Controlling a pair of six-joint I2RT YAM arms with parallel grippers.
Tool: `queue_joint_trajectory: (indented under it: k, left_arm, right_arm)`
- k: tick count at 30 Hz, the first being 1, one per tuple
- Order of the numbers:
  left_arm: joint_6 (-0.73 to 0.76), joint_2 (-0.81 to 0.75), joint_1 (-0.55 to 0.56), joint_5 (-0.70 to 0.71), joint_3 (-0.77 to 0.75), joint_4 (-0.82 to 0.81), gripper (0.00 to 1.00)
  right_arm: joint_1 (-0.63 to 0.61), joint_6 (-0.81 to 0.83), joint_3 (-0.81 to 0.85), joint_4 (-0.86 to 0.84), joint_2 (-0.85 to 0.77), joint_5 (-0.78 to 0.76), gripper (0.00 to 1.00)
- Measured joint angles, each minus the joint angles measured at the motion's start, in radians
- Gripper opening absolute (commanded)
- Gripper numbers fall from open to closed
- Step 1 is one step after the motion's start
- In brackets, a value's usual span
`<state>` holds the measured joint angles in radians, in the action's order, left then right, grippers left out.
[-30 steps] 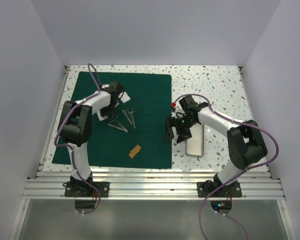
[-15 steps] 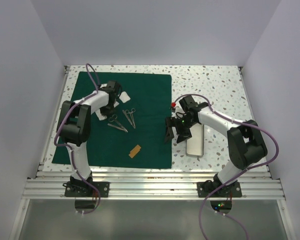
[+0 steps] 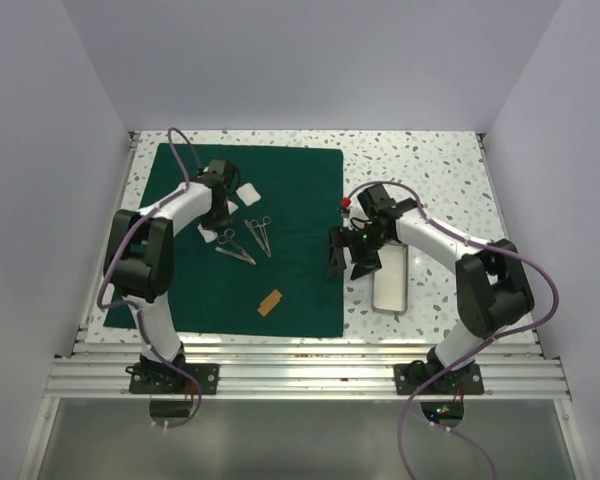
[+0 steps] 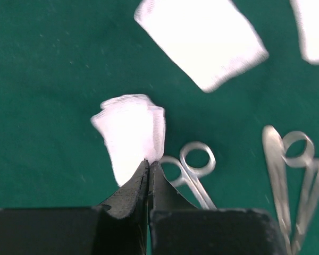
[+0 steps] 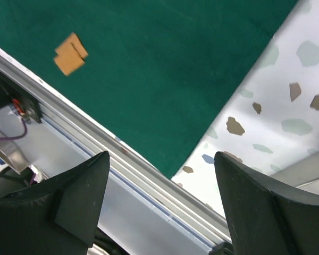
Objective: Prepare the surgical pack
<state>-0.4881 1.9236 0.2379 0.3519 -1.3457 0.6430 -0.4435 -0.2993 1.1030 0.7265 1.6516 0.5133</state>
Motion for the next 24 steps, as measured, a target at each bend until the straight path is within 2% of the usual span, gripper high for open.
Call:
queue_joint_trajectory:
  k: [5, 14, 19, 24]
  left_arm:
    - [0.069, -0.193, 0.002, -0.175, 0.09, -0.013, 0.0]
    - [0.115, -0.571, 0.087, -0.5, 0.316, -0.113, 0.0]
    - [0.106, -0.686, 0.17, -0.59, 0.404, -0.164, 0.0]
    - [0.083, -0.729, 0.254, -0.604, 0.428, -0.206, 0.0]
  right_arm:
    - [-0.001, -0.08, 0.071, -0.021, 0.01, 0.015, 0.82]
    - [-0.016, -0.385, 0.205, -0.054, 0.021, 0.024, 0.82]
    - [-0.072, -0.541, 0.325, -0.055, 0.046, -0.01, 0.77]
    - [-0.143, -0.654, 0.364, -0.043, 0.069, -0.051, 0.75]
